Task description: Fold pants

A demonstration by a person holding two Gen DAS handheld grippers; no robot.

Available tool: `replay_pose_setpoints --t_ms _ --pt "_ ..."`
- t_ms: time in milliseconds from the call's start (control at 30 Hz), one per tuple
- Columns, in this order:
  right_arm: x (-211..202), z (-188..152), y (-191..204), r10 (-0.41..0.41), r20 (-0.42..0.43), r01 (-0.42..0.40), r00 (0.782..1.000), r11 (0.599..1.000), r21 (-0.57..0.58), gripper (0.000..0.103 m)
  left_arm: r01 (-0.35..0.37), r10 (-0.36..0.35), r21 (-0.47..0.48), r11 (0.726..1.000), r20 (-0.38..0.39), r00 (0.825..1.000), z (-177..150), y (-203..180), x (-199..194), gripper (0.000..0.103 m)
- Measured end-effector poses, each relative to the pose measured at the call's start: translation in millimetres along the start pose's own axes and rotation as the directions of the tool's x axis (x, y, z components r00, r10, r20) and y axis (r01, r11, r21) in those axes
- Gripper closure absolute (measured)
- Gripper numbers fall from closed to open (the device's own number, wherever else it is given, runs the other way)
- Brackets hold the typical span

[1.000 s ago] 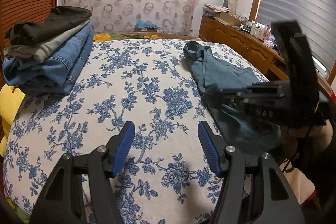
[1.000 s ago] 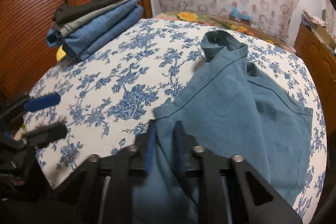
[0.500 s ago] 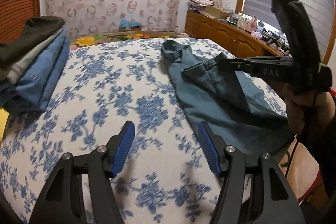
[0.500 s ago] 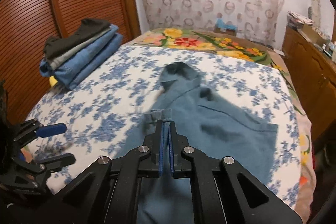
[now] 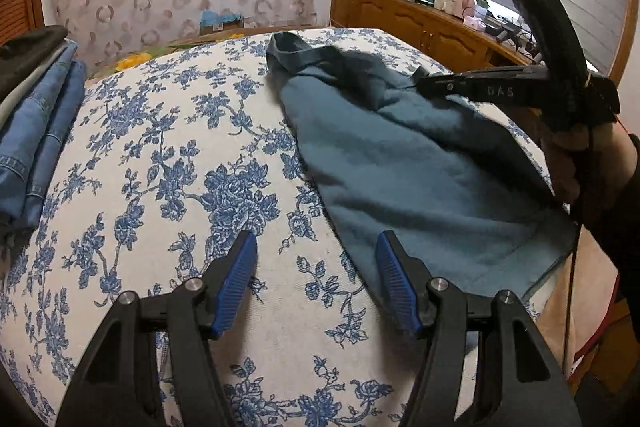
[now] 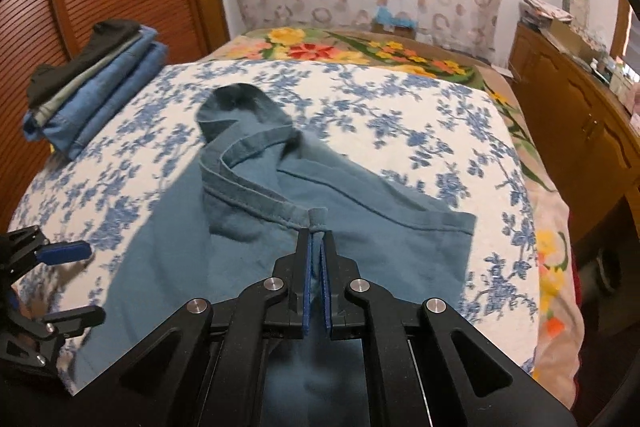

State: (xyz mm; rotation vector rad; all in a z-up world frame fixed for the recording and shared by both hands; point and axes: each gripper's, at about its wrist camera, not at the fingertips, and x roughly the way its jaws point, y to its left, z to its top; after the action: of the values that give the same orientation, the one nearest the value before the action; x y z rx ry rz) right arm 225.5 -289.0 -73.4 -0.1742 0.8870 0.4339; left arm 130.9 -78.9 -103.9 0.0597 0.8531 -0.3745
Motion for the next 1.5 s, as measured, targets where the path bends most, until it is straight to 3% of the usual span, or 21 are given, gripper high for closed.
replay_pose_setpoints --t_ms 167,500,933,1500 --pt "-2 5 -12 -0.051 0.009 0.051 0.999 0.999 -0.009 0.101 -0.013 0.013 0.011 1.000 0.009 1.000 -2 -2 1 0.041" --pt "-34 16 -43 -0.144 0.126 0.139 0.981 0.989 0.050 0.101 -0.029 0.029 0.022 0.999 0.014 0.999 -4 -3 1 0.041" --pt "-31 21 -57 -0.209 0.107 0.206 0.972 0.978 0.039 0.102 -0.023 0.023 0.018 1.000 0.016 1.000 -5 -3 1 0.041" --pt "9 12 -72 -0.283 -0.001 0.283 0.959 0.958 0.046 0.102 -0.031 0.030 0.022 0.999 0.018 0.999 -5 -6 0 0.041"
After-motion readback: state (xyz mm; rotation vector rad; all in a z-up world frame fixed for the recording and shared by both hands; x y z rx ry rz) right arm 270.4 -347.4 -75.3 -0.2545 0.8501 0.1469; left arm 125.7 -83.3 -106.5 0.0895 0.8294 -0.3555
